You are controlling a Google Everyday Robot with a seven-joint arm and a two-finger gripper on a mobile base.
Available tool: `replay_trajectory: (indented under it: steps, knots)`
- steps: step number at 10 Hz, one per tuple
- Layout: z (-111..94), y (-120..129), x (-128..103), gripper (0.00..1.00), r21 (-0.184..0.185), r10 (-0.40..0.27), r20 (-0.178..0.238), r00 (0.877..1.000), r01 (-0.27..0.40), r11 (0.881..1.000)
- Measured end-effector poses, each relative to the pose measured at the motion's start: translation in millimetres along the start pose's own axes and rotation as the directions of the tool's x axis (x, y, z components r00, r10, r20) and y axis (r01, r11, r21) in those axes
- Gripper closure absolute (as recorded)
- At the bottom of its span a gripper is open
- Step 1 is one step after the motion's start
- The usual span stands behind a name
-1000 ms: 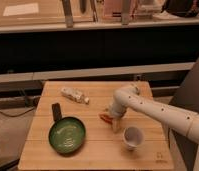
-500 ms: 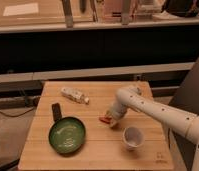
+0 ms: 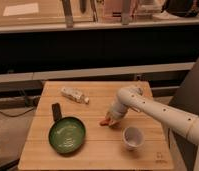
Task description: Place the pepper in the ceramic cup
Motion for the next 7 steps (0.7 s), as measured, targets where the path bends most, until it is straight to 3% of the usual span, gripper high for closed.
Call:
replay_trajectory:
  steps: [7]
  knots:
    - [-16, -3, -14, 1.00, 0.049, -0.055, 0.065, 0.996, 0.052, 0.997]
